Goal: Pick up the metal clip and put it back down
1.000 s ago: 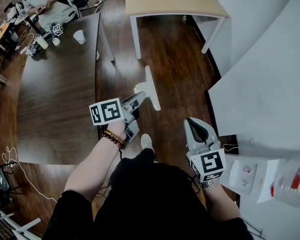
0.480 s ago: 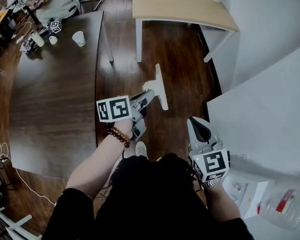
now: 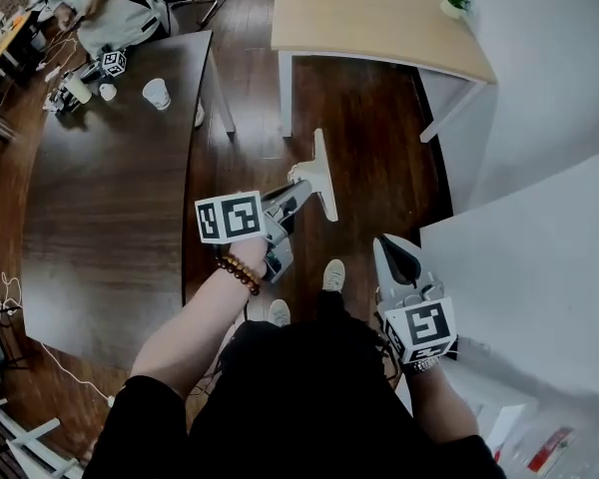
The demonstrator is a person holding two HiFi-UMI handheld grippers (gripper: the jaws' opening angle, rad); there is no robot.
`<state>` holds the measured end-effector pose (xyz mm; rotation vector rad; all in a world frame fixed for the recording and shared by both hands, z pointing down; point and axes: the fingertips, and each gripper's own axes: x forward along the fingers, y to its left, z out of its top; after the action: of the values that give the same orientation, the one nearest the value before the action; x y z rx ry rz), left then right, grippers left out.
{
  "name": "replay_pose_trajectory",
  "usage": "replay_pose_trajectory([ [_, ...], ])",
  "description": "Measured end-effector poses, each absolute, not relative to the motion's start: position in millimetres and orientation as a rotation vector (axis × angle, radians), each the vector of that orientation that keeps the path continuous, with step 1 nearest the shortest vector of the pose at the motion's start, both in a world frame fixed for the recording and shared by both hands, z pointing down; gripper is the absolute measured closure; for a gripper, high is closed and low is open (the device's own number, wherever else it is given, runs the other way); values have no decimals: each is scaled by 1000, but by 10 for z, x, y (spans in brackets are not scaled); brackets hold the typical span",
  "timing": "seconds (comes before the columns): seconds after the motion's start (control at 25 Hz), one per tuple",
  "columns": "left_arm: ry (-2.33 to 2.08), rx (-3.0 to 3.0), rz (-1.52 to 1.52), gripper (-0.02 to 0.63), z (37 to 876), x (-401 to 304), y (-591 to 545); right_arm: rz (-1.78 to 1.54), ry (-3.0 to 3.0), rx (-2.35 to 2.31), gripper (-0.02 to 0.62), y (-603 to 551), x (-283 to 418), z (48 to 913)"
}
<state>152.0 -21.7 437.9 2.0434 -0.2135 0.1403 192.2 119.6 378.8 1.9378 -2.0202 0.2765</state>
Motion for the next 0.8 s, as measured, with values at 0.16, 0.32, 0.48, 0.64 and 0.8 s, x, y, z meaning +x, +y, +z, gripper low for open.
replay_pose_trajectory([
  [0.16,-253,2052,138,581,4347,1950,-487,284,-2058,1924,607,924,2426,3801],
  [0.32,-295,2072,123,581,4259,2383,-753,261,-2107,1898,607,672,2902,3755],
  [0.48,-318,2081,112,581,4199,2800,-901,272,-2126,1880,607,556,3364,3794],
  [0.64,-330,2077,96,581,4123,3107,-1027,264,-2144,1879,607,424,3699,3763],
  [0.8,-334,2075,96,581,4116,3300,-1171,265,-2160,1876,607,270,3869,3765],
])
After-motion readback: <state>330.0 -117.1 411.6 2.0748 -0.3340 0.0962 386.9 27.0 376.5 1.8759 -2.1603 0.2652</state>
